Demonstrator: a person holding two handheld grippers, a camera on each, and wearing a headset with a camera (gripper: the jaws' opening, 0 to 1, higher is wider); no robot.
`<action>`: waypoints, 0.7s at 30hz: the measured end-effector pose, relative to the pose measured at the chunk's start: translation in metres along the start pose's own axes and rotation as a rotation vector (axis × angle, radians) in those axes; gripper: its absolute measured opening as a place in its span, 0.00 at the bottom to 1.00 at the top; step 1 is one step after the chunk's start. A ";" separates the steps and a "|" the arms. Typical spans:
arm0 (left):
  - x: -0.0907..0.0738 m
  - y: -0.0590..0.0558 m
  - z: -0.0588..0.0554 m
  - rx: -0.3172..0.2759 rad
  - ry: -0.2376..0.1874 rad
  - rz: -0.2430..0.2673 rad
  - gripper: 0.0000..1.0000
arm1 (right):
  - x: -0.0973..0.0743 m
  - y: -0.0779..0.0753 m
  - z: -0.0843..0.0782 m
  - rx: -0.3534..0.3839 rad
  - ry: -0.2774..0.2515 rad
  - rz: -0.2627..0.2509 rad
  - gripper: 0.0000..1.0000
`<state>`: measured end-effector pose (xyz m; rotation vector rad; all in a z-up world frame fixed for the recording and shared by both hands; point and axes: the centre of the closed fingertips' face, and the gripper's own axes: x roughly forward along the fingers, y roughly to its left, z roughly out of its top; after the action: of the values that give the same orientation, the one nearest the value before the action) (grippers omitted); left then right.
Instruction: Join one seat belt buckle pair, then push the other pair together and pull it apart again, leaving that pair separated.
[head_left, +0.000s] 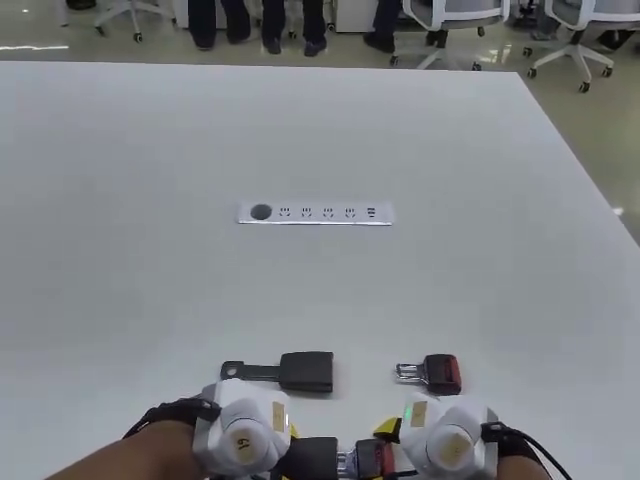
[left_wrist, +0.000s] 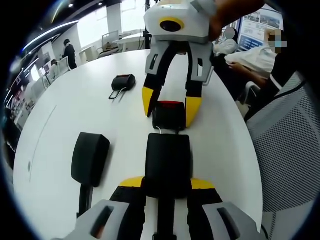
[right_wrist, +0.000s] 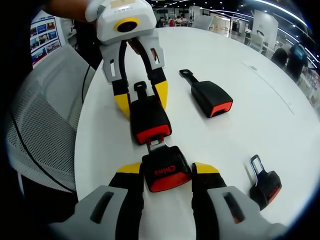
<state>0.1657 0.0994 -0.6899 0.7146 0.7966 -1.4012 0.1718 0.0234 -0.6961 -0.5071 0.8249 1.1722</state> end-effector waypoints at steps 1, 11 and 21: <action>0.000 0.000 0.000 0.000 0.000 0.000 0.32 | 0.000 0.000 0.000 0.008 -0.005 -0.005 0.35; 0.002 0.000 -0.001 0.019 0.015 -0.013 0.32 | 0.004 0.004 0.008 0.017 -0.014 -0.016 0.35; 0.001 -0.001 -0.002 0.028 0.022 -0.019 0.32 | 0.008 0.004 0.009 0.040 -0.022 -0.050 0.35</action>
<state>0.1651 0.1000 -0.6918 0.7474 0.8043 -1.4259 0.1715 0.0361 -0.6962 -0.4788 0.8109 1.1119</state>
